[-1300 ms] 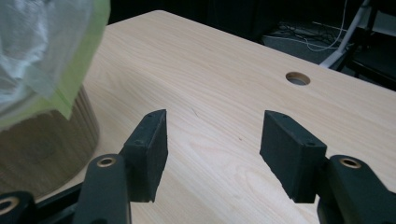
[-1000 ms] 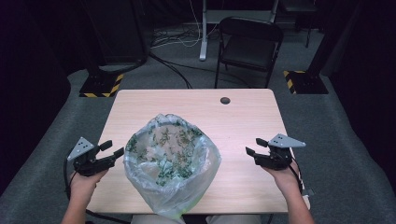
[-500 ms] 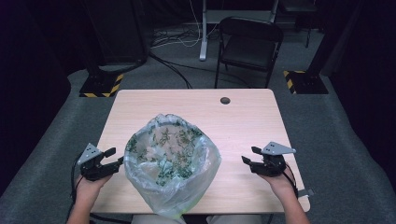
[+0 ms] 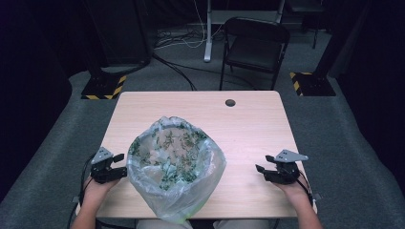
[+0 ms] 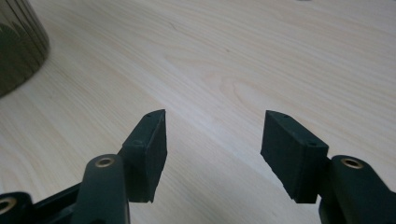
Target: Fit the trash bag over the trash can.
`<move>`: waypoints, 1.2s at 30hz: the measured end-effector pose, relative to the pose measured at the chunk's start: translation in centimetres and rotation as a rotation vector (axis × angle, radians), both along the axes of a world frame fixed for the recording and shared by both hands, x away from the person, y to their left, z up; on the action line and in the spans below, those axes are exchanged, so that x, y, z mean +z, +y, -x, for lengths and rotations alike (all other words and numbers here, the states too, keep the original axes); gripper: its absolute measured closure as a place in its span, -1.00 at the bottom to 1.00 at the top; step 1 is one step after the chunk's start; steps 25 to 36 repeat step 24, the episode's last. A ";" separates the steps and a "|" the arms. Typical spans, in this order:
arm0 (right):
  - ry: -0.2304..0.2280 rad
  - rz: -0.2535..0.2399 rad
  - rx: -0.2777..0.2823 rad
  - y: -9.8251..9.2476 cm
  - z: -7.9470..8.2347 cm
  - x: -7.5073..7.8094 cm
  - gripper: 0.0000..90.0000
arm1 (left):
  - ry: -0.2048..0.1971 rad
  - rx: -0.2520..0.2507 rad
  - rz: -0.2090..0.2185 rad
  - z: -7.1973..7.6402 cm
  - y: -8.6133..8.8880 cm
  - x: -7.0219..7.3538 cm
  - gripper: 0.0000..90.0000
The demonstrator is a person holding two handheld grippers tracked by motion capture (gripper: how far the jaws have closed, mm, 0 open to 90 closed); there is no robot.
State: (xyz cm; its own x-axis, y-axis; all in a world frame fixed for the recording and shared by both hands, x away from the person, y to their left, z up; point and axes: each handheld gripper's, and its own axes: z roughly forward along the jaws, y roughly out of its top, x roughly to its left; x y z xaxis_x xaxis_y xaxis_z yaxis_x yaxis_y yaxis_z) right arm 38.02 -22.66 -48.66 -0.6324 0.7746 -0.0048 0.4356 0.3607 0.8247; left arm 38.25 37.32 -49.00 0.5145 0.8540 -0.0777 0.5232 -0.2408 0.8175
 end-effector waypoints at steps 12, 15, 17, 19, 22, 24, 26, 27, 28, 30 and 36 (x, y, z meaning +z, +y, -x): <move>0.093 -0.053 -0.066 -2.6 0.1 -1.9 -0.16 | 0.092 -0.067 -0.042 -1.5 -1.8 -1.1 -0.25; 0.102 -0.050 -0.072 -2.8 0.2 -2.2 -0.17 | 0.110 -0.071 -0.045 -1.8 -2.0 -1.3 -0.26; 0.106 -0.048 -0.072 -3.0 0.3 -2.3 -0.17 | 0.125 -0.072 -0.047 -2.0 -2.1 -1.4 -0.26; 0.107 -0.039 -0.069 -3.1 0.4 -2.2 -0.22 | 0.137 -0.072 -0.050 -2.1 -2.2 -1.6 -0.26; 0.103 -0.045 -0.062 -3.6 0.6 -1.9 -0.37 | 0.149 -0.079 -0.063 -2.2 -2.4 -1.7 -0.26; 0.091 -0.048 -0.055 -3.9 0.8 -1.7 -0.43 | 0.154 -0.082 -0.069 -2.3 -2.5 -1.8 -0.26; 0.091 -0.048 -0.055 -3.9 0.8 -1.7 -0.43 | 0.154 -0.082 -0.069 -2.3 -2.5 -1.8 -0.26; 0.091 -0.048 -0.055 -3.9 0.8 -1.7 -0.43 | 0.154 -0.082 -0.069 -2.3 -2.5 -1.8 -0.26; 0.091 -0.048 -0.055 -3.9 0.8 -1.7 -0.43 | 0.154 -0.082 -0.069 -2.3 -2.5 -1.8 -0.26; 0.091 -0.048 -0.055 -3.9 0.8 -1.7 -0.43 | 0.154 -0.082 -0.069 -2.3 -2.5 -1.8 -0.26; 0.091 -0.048 -0.055 -3.9 0.8 -1.7 -0.43 | 0.154 -0.082 -0.069 -2.3 -2.5 -1.8 -0.26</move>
